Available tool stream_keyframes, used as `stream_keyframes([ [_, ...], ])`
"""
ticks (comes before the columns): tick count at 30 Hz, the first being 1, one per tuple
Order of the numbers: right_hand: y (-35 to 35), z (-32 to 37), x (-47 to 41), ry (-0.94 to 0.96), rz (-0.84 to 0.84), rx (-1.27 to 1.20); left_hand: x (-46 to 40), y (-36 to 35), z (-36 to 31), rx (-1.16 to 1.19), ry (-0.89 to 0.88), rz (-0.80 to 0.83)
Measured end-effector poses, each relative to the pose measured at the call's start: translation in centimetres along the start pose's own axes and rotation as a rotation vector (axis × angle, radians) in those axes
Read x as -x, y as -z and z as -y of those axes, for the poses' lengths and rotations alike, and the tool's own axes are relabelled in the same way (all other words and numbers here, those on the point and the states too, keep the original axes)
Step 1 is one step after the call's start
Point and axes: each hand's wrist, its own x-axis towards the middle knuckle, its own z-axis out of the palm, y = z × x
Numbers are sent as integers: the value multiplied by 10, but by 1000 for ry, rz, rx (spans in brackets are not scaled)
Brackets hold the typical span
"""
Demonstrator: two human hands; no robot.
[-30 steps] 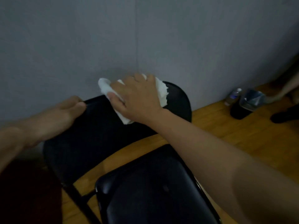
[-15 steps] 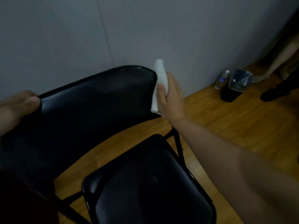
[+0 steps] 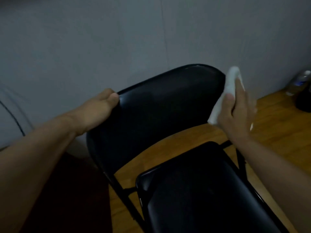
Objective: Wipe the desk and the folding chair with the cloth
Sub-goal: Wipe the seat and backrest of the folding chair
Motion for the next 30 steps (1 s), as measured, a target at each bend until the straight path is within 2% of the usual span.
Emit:
stream_keyframes([
  [3,-3,58,-39,127,58,151,6,-1,-5,-25,-13,9],
  [6,-17,141,-51,497,268,269,8,-2,-8,-89,12,15],
  [8,-36,191,-28,749,375,330,10,0,-11,-27,18,39],
  [9,-43,212,-12,765,385,281,10,0,-12,31,7,67],
  [12,-54,228,15,667,323,125,10,1,-11,120,-8,137],
  [17,-47,172,-7,738,263,263,8,-6,-8,-64,21,16],
  [22,-29,96,-35,392,119,326,12,-11,-11,-150,-17,-81],
  [26,-30,57,-18,102,-38,309,14,-13,-12,-157,-19,-118],
  [28,-33,48,-4,24,-80,304,13,-13,-12,-167,-18,-113],
  [30,-38,43,18,28,-82,297,12,-13,-11,-161,-22,-115],
])
